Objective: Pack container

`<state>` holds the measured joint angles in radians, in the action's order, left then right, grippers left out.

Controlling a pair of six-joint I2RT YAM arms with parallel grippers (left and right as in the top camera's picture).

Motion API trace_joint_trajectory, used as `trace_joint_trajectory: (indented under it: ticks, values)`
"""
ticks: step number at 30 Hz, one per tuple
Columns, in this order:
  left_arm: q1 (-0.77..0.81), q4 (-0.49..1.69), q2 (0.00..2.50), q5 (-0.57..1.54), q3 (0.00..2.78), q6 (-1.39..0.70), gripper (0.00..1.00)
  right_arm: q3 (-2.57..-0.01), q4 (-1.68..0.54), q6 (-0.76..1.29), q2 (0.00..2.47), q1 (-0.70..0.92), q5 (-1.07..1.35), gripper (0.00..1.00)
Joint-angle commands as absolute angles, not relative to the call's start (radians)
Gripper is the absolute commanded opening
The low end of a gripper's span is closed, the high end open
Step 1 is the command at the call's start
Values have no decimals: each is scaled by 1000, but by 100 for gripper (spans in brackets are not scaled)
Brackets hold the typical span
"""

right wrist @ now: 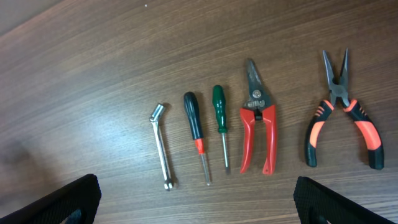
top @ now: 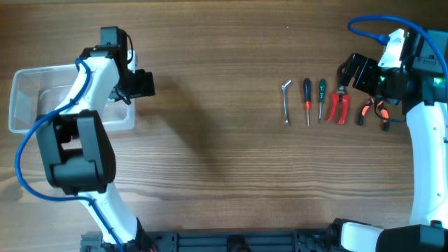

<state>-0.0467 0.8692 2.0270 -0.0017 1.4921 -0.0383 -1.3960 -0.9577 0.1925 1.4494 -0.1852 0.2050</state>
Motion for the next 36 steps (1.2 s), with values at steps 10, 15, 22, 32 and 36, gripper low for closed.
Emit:
trace_joint_trajectory:
  ticks: [10,15,22,32,36]
  values:
    - [-49,844,2075,-62,1498,-30,39,-1418,-958,183,1449,-185,171,100]
    - [-49,844,2075,-73,1498,-30,9,-1418,-956,183,1449,-185,171,100]
    - [-49,845,2075,-73,1498,-30,4,-1418,-954,183,1449,-185,171,100]
    - [-38,930,2046,-69,1508,-57,4,-1418,-954,183,1449,-185,171,100]
    - [-24,1010,1999,-70,1578,-57,4,-1418,-954,183,1449,-185,171,100]
